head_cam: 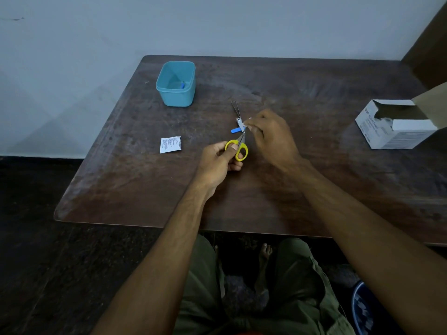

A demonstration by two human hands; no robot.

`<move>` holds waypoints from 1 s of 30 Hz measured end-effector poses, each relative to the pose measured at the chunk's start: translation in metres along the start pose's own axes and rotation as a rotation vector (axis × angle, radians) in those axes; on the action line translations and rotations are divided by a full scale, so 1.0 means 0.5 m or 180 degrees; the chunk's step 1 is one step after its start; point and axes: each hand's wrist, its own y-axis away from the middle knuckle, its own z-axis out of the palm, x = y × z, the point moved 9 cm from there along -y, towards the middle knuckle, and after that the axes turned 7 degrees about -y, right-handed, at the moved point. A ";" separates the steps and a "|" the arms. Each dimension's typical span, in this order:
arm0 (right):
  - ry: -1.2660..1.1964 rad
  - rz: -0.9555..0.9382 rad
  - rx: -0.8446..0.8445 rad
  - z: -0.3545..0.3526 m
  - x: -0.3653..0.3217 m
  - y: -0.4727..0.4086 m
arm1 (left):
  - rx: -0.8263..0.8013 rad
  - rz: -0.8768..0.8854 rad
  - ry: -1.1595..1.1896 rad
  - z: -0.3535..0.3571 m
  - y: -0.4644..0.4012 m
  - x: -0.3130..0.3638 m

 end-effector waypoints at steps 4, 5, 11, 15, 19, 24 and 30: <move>-0.0015 0.0022 -0.0014 -0.001 -0.003 0.000 | -0.0032 -0.0002 0.0081 0.001 0.003 0.002; -0.0021 -0.0067 -0.0027 0.004 -0.013 0.009 | -0.0026 0.0001 0.0092 0.000 0.003 0.002; -0.0220 0.0120 0.0128 -0.005 0.007 0.007 | -0.0067 0.0009 0.0031 0.001 0.003 0.000; -0.0164 -0.0043 0.0116 0.001 -0.010 0.012 | -0.0069 0.0041 0.0071 -0.001 0.003 0.000; -0.0083 -0.0176 -0.0002 0.010 -0.020 0.026 | -0.0033 0.0085 0.0014 -0.003 -0.002 -0.004; -0.0005 0.0124 0.0087 -0.008 0.011 0.004 | -0.0033 0.0190 -0.0243 -0.001 -0.004 -0.007; 0.0661 -0.0368 -0.0406 0.045 -0.030 0.035 | 0.0336 0.0420 -0.0761 -0.010 -0.001 0.001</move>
